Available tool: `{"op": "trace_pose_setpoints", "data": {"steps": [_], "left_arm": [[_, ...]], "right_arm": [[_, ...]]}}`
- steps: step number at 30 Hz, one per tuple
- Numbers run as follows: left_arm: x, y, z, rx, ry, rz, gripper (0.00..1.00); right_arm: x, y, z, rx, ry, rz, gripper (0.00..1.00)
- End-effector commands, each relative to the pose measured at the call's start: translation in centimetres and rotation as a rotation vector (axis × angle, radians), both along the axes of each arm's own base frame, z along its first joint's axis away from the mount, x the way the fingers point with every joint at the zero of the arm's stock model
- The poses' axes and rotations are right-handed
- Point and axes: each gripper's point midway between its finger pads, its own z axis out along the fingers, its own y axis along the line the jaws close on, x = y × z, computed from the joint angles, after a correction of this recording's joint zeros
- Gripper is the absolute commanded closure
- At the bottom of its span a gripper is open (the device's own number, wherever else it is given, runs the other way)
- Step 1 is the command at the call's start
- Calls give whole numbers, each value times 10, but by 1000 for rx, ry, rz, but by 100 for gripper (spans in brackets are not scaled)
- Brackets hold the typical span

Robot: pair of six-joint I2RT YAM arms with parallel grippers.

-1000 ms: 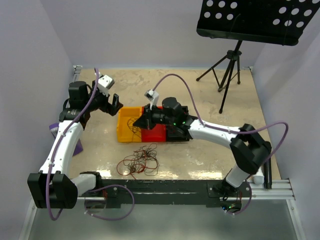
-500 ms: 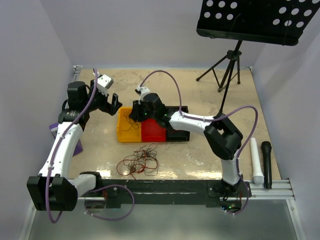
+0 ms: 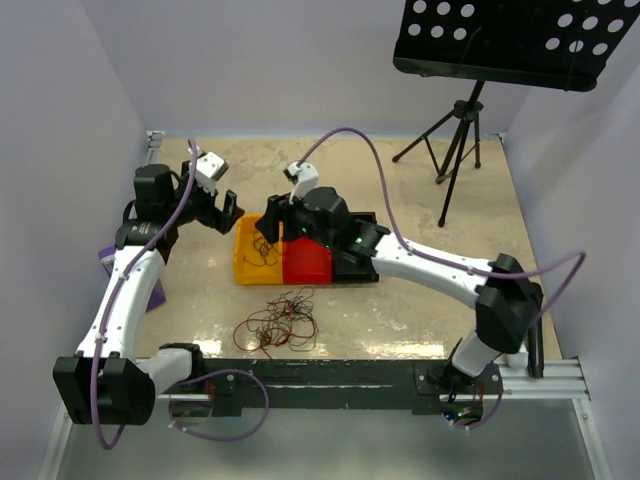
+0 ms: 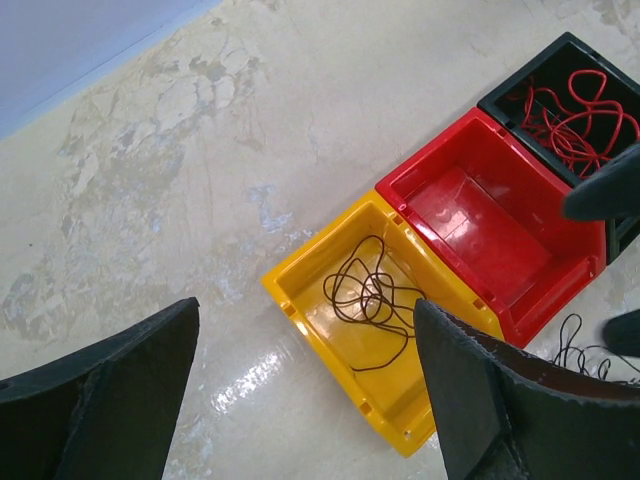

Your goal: Untangle the cables

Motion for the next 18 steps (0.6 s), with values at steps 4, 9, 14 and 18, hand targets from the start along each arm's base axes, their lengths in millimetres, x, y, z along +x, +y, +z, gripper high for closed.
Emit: {"op": "trace_pose_setpoints", "data": {"steps": [4,9,14,18], "left_arm": [[-11,-7,18,30,-51,-101,8],[-24,-17,5,21,-8,-186,9],[-34,-25,-2,12,31,-263,10],[-46,-31,-5,12,53,-335,11]], "right_arm": [[-54,-63,-37,-79,81,-11,37],[-94,-90,-76,-97,159,40,37],[-102,-89,-94,-98,185,61,40],[-108,-80,-111,-115,204,113,42]]}}
